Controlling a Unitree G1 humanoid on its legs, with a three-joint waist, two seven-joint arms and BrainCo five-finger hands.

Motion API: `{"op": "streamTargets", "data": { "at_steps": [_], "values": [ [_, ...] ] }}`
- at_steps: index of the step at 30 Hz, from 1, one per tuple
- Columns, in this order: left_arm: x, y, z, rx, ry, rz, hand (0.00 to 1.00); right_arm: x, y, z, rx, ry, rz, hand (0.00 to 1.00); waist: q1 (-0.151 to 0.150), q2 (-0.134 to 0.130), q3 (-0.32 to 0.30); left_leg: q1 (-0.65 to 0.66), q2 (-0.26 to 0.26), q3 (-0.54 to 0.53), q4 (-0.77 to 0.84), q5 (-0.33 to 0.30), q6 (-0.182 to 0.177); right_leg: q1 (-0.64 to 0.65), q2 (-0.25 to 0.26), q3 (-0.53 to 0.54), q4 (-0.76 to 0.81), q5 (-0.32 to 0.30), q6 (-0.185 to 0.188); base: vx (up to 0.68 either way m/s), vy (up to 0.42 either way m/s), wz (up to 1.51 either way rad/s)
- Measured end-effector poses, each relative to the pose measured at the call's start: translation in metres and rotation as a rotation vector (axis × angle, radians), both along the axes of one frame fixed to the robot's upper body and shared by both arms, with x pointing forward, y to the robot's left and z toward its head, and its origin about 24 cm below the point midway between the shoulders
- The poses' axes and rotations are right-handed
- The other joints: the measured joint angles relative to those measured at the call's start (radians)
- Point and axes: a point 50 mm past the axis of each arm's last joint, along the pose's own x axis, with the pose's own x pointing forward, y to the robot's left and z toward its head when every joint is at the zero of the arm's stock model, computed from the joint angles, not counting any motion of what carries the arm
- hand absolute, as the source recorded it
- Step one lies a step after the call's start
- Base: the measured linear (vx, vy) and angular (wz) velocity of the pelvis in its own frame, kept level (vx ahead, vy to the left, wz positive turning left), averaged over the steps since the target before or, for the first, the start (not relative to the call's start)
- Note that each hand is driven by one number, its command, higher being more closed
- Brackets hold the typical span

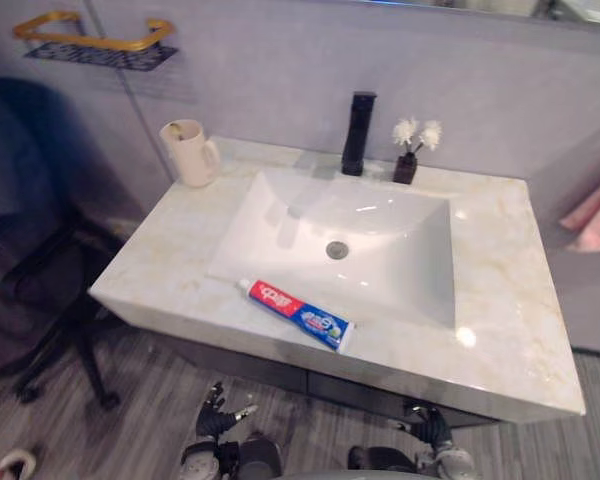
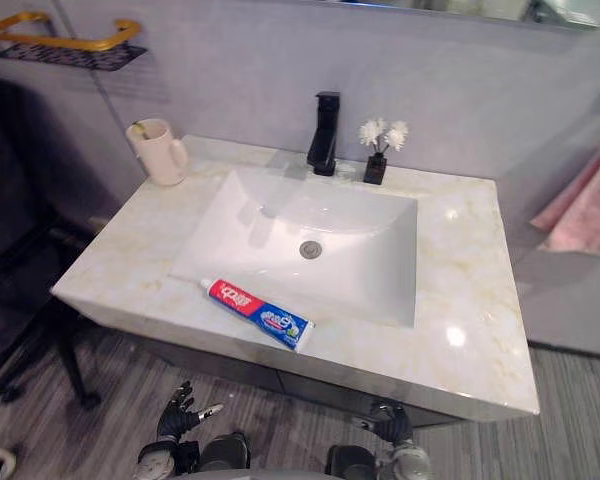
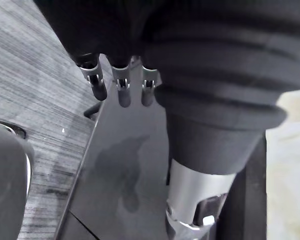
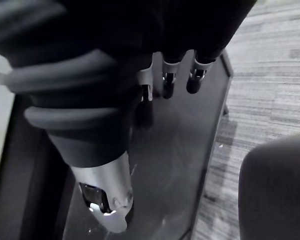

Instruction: Organize washtable

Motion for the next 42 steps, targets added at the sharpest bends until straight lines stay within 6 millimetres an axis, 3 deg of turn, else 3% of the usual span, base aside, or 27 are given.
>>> {"op": "streamTargets", "data": {
  "at_steps": [2, 3, 4, 5, 15, 24, 29, 32, 33, 35, 36, 38, 42],
  "values": [
    [0.002, 0.011, 0.002, 0.035, -0.002, -0.012, 0.00, -0.009, 0.001, -0.004, 0.006, 0.028, -0.010, 0.00, -0.017, -0.041, -0.024, 0.016, -0.042, 0.051, -0.002, -0.011, 0.028, 0.017, -0.044, 0.041, -0.047, 0.023, 0.040, 0.22, 0.317, -0.45],
    [0.002, 0.012, 0.002, 0.037, -0.002, -0.012, 0.00, -0.010, 0.001, -0.004, 0.007, 0.030, -0.011, 0.00, -0.018, -0.046, -0.027, 0.018, -0.049, 0.058, 0.000, -0.013, 0.031, 0.021, -0.051, 0.052, -0.059, 0.028, 0.049, 0.15, 0.189, -0.37],
    [0.000, 0.015, 0.002, 0.046, 0.010, -0.006, 0.00, -0.010, 0.001, -0.004, 0.007, 0.030, -0.014, 0.00, -0.020, -0.048, -0.029, 0.021, -0.057, 0.060, 0.002, -0.016, 0.036, 0.030, -0.059, 0.060, -0.074, 0.034, 0.058, 0.07, 0.090, -0.16],
    [-0.010, 0.027, -0.008, 0.066, 0.097, -0.002, 0.00, -0.016, -0.024, -0.012, -0.026, 0.113, -0.079, 0.00, -0.018, -0.023, -0.039, 0.138, -0.092, 0.081, -0.167, 0.044, 0.060, 0.081, -0.096, 0.018, -0.210, 0.120, 0.079, 0.03, 0.045, -0.06],
    [-0.013, 0.024, -0.009, 0.056, 0.109, 0.001, 0.00, -0.024, -0.026, -0.015, 0.019, 0.123, -0.158, 0.00, -0.019, -0.023, -0.039, 0.201, -0.093, 0.081, -0.214, 0.062, 0.060, 0.144, -0.101, 0.007, -0.251, 0.132, 0.076, 0.00, 0.000, 0.02],
    [-0.004, 0.014, -0.012, 0.010, 0.111, 0.004, 0.00, -0.035, -0.035, -0.019, 0.107, 0.124, -0.376, 0.00, -0.022, -0.021, -0.041, 0.241, -0.085, 0.051, -0.360, 0.165, 0.048, 0.176, -0.099, -0.057, -0.318, 0.176, 0.067, -0.04, -0.033, 0.17],
    [-0.006, 0.047, -0.003, 0.038, 0.066, 0.177, 0.00, -0.029, -0.042, -0.016, 0.100, 0.102, -0.386, 0.00, -0.019, -0.022, -0.041, 0.244, -0.081, 0.031, -0.398, 0.194, 0.042, 0.188, -0.100, -0.108, -0.350, 0.194, 0.064, -0.06, -0.032, 0.13],
    [-0.007, 0.099, 0.026, 0.162, -0.053, 0.317, 0.00, -0.023, -0.047, -0.011, 0.086, 0.067, -0.377, 0.00, -0.013, -0.019, -0.040, 0.243, -0.068, 0.022, -0.409, 0.201, 0.034, 0.187, -0.102, -0.179, -0.351, 0.196, 0.063, -0.04, -0.048, 0.06],
    [-0.008, 0.108, 0.033, 0.185, -0.077, 0.340, 0.00, -0.022, -0.049, -0.010, 0.082, 0.058, -0.375, 0.00, -0.012, -0.018, -0.040, 0.243, -0.066, 0.018, -0.412, 0.203, 0.032, 0.188, -0.102, -0.188, -0.351, 0.196, 0.063, -0.01, -0.050, 0.17],
    [-0.002, 0.134, 0.066, 0.273, -0.222, 0.426, 0.00, -0.027, -0.057, -0.008, 0.064, 0.056, -0.394, 0.00, 0.003, -0.010, -0.045, 0.234, -0.065, 0.005, -0.415, 0.204, 0.030, 0.189, -0.100, -0.203, -0.352, 0.198, 0.064, 0.02, -0.033, 0.17],
    [0.000, 0.138, 0.076, 0.295, -0.265, 0.436, 0.00, -0.030, -0.059, -0.008, 0.059, 0.061, -0.401, 0.00, 0.009, -0.007, -0.047, 0.231, -0.065, 0.001, -0.414, 0.204, 0.030, 0.189, -0.101, -0.207, -0.352, 0.198, 0.064, 0.04, -0.017, 0.18],
    [0.004, 0.151, 0.113, 0.383, -0.416, 0.463, 0.00, -0.038, -0.062, -0.009, 0.047, 0.078, -0.408, 0.00, 0.016, 0.003, -0.054, 0.230, -0.067, -0.005, -0.414, 0.205, 0.031, 0.197, -0.102, -0.216, -0.355, 0.198, 0.065, 0.06, -0.009, 0.12],
    [0.020, 0.149, 0.166, 0.487, -0.646, 0.447, 0.00, -0.046, -0.062, -0.009, 0.037, 0.092, -0.404, 0.00, 0.028, 0.009, -0.056, 0.230, -0.070, -0.021, -0.413, 0.205, 0.031, 0.216, -0.105, -0.234, -0.367, 0.199, 0.066, 0.03, -0.008, 0.12]
  ]
}}
